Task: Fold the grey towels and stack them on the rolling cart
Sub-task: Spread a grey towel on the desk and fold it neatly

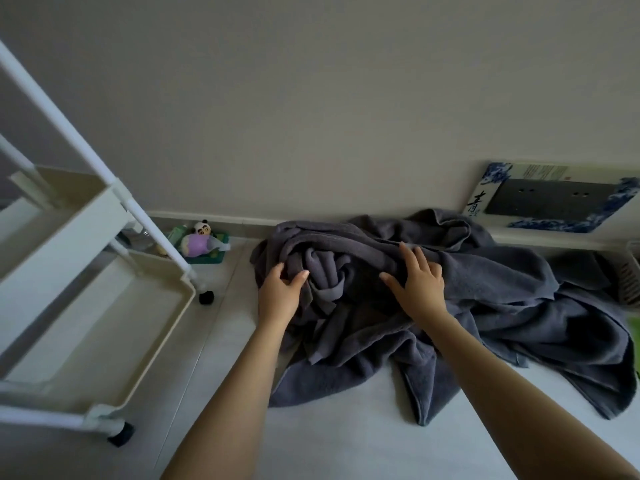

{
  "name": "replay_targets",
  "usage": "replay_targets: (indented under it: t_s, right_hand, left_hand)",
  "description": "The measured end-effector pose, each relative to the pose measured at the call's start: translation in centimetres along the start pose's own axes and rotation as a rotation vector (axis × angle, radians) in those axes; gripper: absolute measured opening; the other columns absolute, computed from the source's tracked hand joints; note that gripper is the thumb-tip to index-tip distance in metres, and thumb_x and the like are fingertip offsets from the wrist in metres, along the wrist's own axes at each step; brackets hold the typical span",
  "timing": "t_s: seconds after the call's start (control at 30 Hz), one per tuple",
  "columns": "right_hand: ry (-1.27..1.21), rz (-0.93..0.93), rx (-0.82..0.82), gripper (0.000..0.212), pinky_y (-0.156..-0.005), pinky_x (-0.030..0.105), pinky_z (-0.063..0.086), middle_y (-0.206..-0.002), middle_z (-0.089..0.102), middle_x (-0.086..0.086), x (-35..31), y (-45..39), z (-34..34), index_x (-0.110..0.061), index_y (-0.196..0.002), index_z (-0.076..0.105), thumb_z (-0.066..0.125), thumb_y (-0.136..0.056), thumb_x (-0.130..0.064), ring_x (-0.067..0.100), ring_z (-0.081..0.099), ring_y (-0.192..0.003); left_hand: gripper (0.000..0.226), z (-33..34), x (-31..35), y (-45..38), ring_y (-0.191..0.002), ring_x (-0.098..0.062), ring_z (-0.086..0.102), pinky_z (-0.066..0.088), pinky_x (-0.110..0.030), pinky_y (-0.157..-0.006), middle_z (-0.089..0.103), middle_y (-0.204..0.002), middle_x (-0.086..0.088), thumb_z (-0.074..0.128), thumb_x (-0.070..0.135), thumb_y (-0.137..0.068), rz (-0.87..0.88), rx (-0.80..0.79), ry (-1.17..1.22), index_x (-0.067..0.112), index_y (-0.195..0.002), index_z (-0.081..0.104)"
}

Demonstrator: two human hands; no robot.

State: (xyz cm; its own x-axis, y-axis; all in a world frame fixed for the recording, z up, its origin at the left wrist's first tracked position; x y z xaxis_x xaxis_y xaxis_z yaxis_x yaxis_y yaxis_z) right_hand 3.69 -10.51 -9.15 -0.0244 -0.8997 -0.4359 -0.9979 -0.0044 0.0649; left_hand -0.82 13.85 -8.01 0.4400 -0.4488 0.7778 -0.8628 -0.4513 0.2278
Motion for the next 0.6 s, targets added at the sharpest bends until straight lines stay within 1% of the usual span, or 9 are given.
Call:
replay_targets:
  t_s: [0.03, 0.1, 0.13, 0.17, 0.23, 0.3, 0.4, 0.5, 0.6]
  right_hand:
    - [0.009, 0.007, 0.022, 0.072, -0.106, 0.045, 0.029, -0.153, 0.024, 0.005, 0.4, -0.4, -0.1, -0.027, -0.147, 0.018, 0.046, -0.088, -0.057, 0.036, 0.028, -0.13]
    - [0.038, 0.025, 0.047, 0.069, -0.104, 0.045, 0.03, -0.146, 0.034, 0.008, 1.0, -1.0, -0.2, -0.023, -0.145, 0.026, 0.046, -0.088, -0.056, 0.035, 0.033, -0.127]
    - [0.049, 0.033, 0.042, 0.066, -0.104, 0.044, 0.03, -0.143, 0.038, 0.009, 1.3, -1.2, -0.2, -0.022, -0.143, 0.03, 0.046, -0.088, -0.055, 0.035, 0.034, -0.126]
    - [0.059, 0.034, 0.031, 0.063, -0.104, 0.044, 0.029, -0.141, 0.041, 0.01, 1.5, -1.4, -0.3, -0.022, -0.141, 0.035, 0.047, -0.089, -0.054, 0.034, 0.035, -0.125]
    - [0.07, 0.02, 0.038, 0.055, -0.102, 0.043, 0.03, -0.136, 0.046, 0.01, 2.0, -1.4, -0.4, -0.023, -0.136, 0.043, 0.048, -0.089, -0.052, 0.035, 0.037, -0.122]
    - [0.05, 0.025, 0.078, 0.05, -0.101, 0.044, 0.03, -0.131, 0.046, 0.012, 2.7, -1.0, -0.7, -0.025, -0.132, 0.047, 0.052, -0.089, -0.048, 0.036, 0.036, -0.12]
    - [0.0, 0.078, 0.137, 0.045, -0.102, 0.044, 0.028, -0.13, 0.041, 0.012, 3.8, -0.4, -1.2, -0.022, -0.129, 0.051, 0.056, -0.088, -0.041, 0.037, 0.033, -0.118]
    - [-0.088, 0.089, 0.193, 0.035, -0.096, 0.04, 0.031, -0.125, 0.052, 0.011, 4.2, 0.4, -2.3, -0.012, -0.112, 0.066, 0.057, -0.089, -0.037, 0.036, 0.037, -0.113]
    - [-0.195, 0.004, 0.215, 0.03, -0.09, 0.04, 0.037, -0.108, 0.065, 0.01, 3.8, 3.1, -3.6, -0.011, -0.099, 0.071, 0.06, -0.088, -0.036, 0.033, 0.046, -0.109]
  left_hand:
    - [0.046, -0.2, -0.3, 0.1, -0.11, -0.027, 0.058, 0.045, -0.03, -0.08, 0.063, -0.117, -0.01, 0.059, 0.036, -0.09, -0.003, 0.003, 0.047, 0.01, -0.128, 0.055]
    - [0.031, -1.2, -0.8, 0.5, -0.102, -0.022, 0.062, 0.045, -0.024, -0.075, 0.068, -0.106, -0.008, 0.06, 0.029, -0.09, -0.026, 0.016, 0.212, 0.009, -0.112, 0.067]
    - [0.025, -1.8, -0.9, 0.8, -0.099, -0.021, 0.062, 0.047, -0.025, -0.076, 0.069, -0.101, -0.007, 0.061, 0.028, -0.09, -0.057, 0.011, 0.309, 0.01, -0.105, 0.069]
    - [0.018, -2.4, -1.0, 1.1, -0.097, -0.022, 0.063, 0.05, -0.029, -0.079, 0.07, -0.097, -0.007, 0.062, 0.027, -0.089, -0.081, 0.003, 0.389, 0.013, -0.098, 0.07]
    - [0.01, -3.9, -1.2, 1.3, -0.093, -0.024, 0.064, 0.05, -0.038, -0.085, 0.069, -0.086, -0.004, 0.063, 0.024, -0.088, -0.084, 0.001, 0.418, 0.018, -0.085, 0.069]
    - [0.014, -5.4, -1.5, 1.8, -0.087, -0.024, 0.062, 0.048, -0.037, -0.081, 0.068, -0.08, -0.003, 0.061, 0.022, -0.09, -0.054, 0.008, 0.388, 0.016, -0.079, 0.068]
    - [0.018, -7.0, -2.5, 2.5, -0.087, -0.026, 0.062, 0.047, -0.039, -0.081, 0.069, -0.081, -0.011, 0.06, 0.021, -0.09, -0.048, -0.022, 0.409, 0.015, -0.077, 0.069]
    - [0.018, -7.9, -3.0, 3.7, -0.087, -0.027, 0.062, 0.047, -0.039, -0.082, 0.069, -0.085, -0.016, 0.061, 0.021, -0.09, -0.048, -0.054, 0.411, 0.012, -0.077, 0.07]
    - [0.018, -7.8, -2.6, 5.9, -0.08, -0.022, 0.062, 0.048, -0.032, -0.076, 0.068, -0.08, -0.01, 0.059, 0.019, -0.091, -0.002, -0.103, 0.382, 0.013, -0.077, 0.068]
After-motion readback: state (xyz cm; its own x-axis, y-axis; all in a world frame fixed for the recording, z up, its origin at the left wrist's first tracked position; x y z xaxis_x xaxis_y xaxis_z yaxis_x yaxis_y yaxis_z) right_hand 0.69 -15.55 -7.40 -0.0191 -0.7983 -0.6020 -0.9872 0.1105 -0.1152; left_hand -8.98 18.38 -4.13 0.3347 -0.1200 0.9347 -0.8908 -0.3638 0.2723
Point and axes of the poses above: each hand's wrist, its own y-axis away from the middle knuckle, its own z-axis out of the palm, x = y × z, the point moved 3 cm from there along -y, towards the middle knuckle
